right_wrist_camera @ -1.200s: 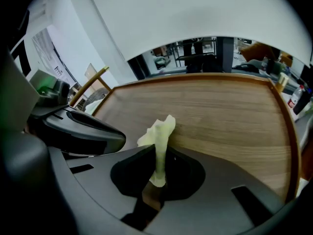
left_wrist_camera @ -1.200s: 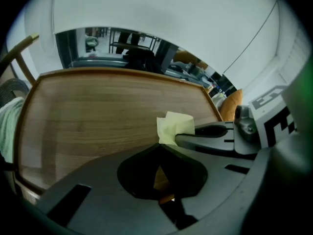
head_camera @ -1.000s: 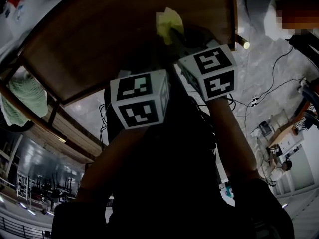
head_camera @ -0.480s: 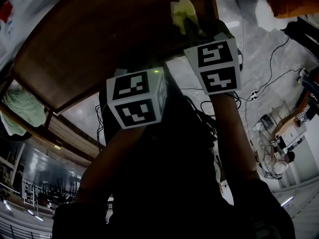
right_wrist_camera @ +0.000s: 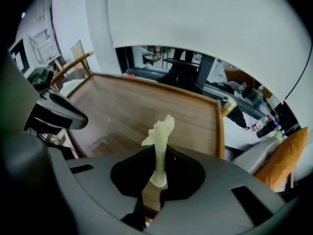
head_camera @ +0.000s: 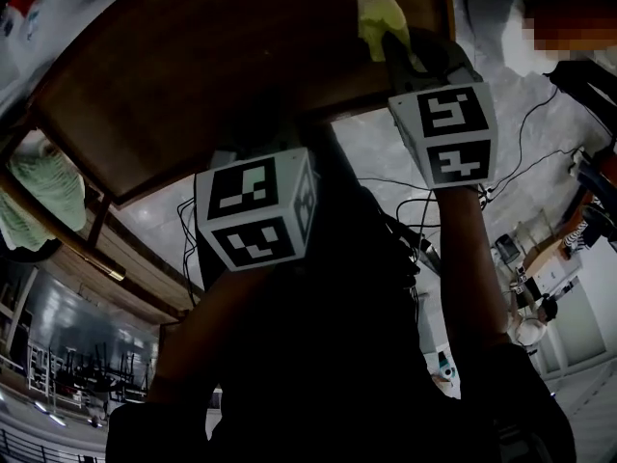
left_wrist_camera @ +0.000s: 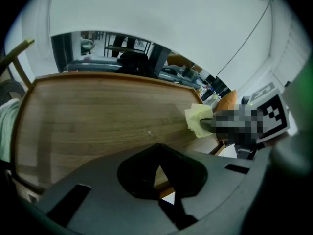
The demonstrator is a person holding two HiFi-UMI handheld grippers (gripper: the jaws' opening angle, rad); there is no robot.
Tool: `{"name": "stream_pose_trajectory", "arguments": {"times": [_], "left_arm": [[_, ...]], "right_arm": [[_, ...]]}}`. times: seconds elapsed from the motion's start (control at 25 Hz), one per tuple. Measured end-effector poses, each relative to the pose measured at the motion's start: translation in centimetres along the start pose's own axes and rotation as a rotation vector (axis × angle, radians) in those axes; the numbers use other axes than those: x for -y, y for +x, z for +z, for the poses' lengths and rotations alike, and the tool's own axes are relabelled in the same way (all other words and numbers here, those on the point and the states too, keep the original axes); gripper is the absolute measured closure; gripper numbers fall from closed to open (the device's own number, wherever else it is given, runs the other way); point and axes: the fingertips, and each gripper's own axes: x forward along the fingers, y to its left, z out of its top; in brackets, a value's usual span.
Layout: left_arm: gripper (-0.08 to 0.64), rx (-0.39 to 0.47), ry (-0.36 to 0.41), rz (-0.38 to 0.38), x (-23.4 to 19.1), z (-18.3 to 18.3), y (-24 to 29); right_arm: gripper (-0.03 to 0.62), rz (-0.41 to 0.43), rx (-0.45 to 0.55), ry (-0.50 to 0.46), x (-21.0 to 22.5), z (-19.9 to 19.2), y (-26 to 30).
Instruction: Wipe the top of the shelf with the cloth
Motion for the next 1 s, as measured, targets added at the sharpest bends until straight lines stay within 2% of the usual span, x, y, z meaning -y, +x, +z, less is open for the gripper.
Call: {"name": "stream_pose_trajectory", "arguments": {"times": [0.2, 0.44, 0.64, 0.76, 0.92, 1.0], "left_arm": [[0.549, 0.029, -0.061, 0.084, -7.4, -0.8, -5.3], [0.549, 0.051, -0.135, 0.169, -17.2, -2.4, -12.2], [0.549, 0.052, -0.178, 0.203, -22.0, -4.1, -16.7], [0.549, 0.077, -0.176, 0.202, -23.6, -3.9, -19.1], [0.549, 0.094, -0.140, 0.198, -24.7, -4.0, -20.8], [0.549, 0.088, -0.139, 0.193, -25.0, -4.4, -20.9]], "right_arm": [[0.551, 0.246, 0.104, 0.038, -11.2, 5.6, 1.5], [0.551, 0.481, 0.130, 0.079, -26.7, 10.3, 2.7], [0.551, 0.684, 0.128, 0.126, -37.2, 12.6, 3.4], [0.551, 0.729, 0.119, 0.119, -41.2, 13.3, 3.9], [0.551, 0.727, 0.091, 0.098, -44.6, 12.9, 4.9], [0.551, 0.699, 0.083, 0.065, -45.5, 12.8, 5.3]]}}
